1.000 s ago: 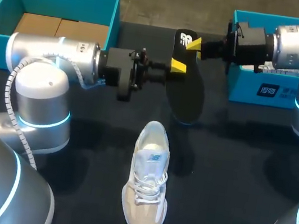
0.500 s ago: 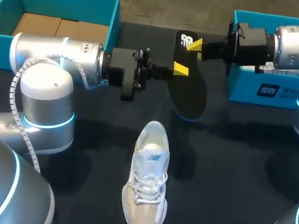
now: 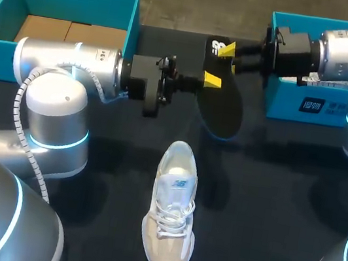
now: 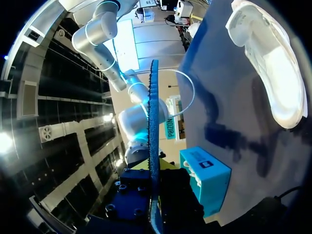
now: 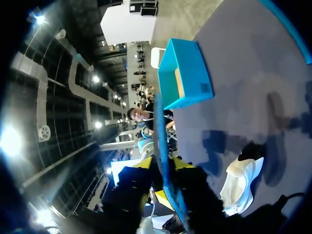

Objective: Take the shoe out of the shoebox, open the shoe tongue, remove and reinsert the insole, then place the shoe into the shoebox

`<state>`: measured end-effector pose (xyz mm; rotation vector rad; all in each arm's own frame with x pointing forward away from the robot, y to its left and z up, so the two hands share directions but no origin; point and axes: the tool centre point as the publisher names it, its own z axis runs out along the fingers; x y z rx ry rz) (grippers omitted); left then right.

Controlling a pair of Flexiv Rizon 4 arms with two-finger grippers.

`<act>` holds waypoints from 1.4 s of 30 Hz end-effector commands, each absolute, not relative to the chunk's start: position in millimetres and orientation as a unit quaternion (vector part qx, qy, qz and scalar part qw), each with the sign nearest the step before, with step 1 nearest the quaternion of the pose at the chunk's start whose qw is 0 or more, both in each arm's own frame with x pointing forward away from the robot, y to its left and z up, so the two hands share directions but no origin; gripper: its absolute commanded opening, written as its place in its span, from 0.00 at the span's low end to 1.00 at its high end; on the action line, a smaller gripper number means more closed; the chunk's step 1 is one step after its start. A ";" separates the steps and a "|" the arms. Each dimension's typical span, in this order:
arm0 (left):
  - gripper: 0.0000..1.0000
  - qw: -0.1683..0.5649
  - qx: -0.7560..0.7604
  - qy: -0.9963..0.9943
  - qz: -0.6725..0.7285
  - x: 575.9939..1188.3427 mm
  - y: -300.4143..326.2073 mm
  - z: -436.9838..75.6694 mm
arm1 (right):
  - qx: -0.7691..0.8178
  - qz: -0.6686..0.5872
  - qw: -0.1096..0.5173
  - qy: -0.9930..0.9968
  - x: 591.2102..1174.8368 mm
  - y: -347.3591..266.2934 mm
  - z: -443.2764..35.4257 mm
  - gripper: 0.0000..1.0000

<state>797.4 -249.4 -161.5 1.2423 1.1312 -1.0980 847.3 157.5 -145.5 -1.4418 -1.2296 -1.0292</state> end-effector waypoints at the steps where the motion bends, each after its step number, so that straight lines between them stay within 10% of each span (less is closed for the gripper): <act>1: 0.00 0.539 0.520 0.477 -0.460 794.2 -244.9 -160.3 | -0.591 -0.429 0.470 -0.495 841.3 150.6 -148.2 1.00; 42: 0.00 0.247 0.333 0.641 -0.646 768.2 -182.8 -160.0 | -0.581 -0.455 0.467 -0.487 809.7 115.9 -144.5 1.00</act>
